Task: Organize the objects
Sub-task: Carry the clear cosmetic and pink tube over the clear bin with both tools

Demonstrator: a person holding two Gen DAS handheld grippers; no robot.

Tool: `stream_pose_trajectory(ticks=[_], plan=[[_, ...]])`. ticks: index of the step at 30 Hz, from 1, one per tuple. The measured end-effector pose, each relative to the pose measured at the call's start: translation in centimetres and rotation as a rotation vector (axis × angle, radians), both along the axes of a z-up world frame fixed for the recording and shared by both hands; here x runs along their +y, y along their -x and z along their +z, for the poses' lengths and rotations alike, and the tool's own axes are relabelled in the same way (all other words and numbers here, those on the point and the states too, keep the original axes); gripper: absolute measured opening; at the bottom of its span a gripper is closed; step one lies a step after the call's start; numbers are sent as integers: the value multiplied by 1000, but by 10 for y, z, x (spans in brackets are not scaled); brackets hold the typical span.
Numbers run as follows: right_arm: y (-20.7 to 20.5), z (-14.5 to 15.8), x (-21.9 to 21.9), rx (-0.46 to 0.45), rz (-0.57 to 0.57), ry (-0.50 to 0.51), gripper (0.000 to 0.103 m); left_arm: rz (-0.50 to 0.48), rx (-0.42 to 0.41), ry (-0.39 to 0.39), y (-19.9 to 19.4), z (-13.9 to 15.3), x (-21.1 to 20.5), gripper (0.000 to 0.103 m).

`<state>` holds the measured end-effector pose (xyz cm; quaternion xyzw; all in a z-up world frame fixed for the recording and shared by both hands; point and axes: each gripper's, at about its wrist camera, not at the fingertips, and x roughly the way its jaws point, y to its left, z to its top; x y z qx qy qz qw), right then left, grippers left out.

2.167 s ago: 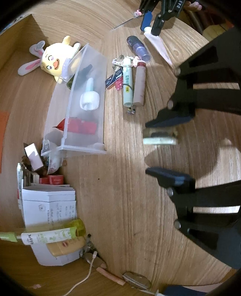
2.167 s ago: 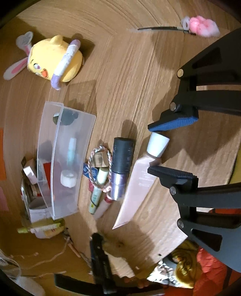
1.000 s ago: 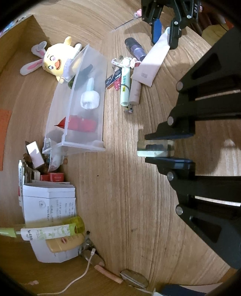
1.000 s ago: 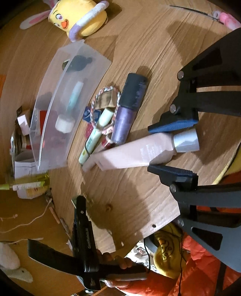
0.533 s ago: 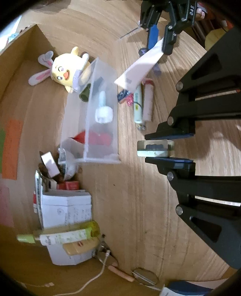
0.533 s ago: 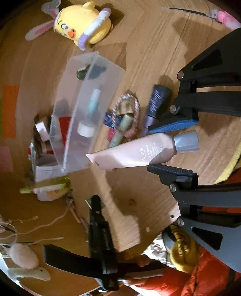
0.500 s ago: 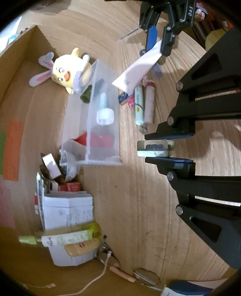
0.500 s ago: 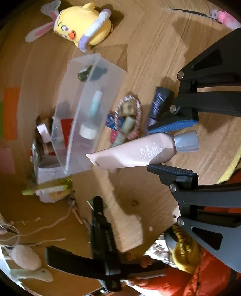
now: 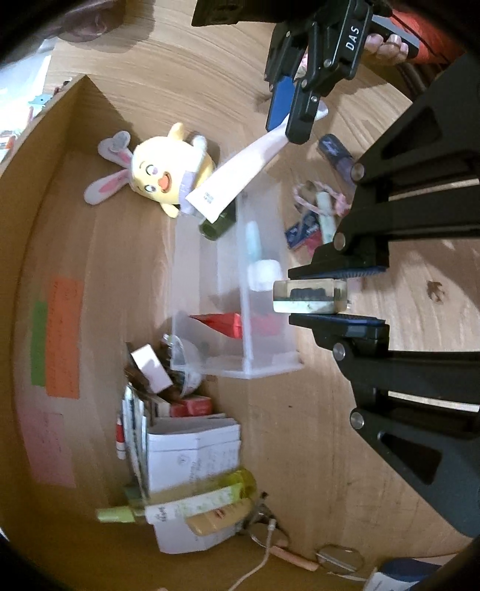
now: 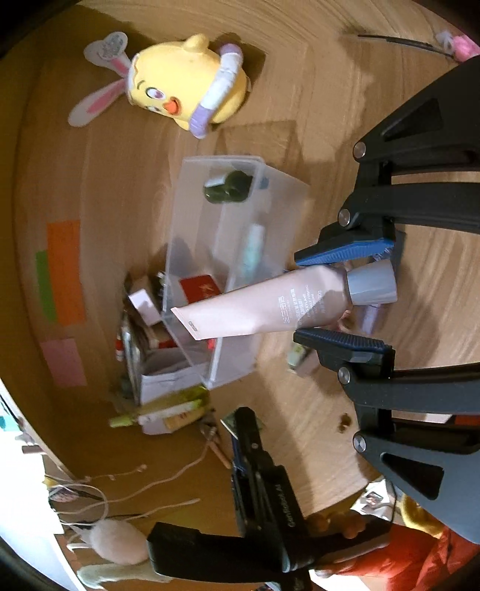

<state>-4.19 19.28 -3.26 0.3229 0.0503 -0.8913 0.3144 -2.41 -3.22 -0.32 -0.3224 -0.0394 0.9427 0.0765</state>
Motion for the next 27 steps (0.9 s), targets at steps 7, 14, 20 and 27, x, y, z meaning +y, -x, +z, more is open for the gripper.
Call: stream_pose_trajectory(ticks=[7, 14, 20, 27], plan=[[16, 17, 10, 38, -45, 45, 32, -13, 34, 1, 16, 15, 6, 15], [33, 27, 13, 59, -70, 60, 32, -19, 54, 4, 31, 24, 12, 15], [49, 32, 12, 64, -82, 64, 32, -33, 44, -12, 50, 27, 14, 15], [68, 37, 8, 73, -96, 60, 32, -32, 7, -22, 79, 23, 14, 15]])
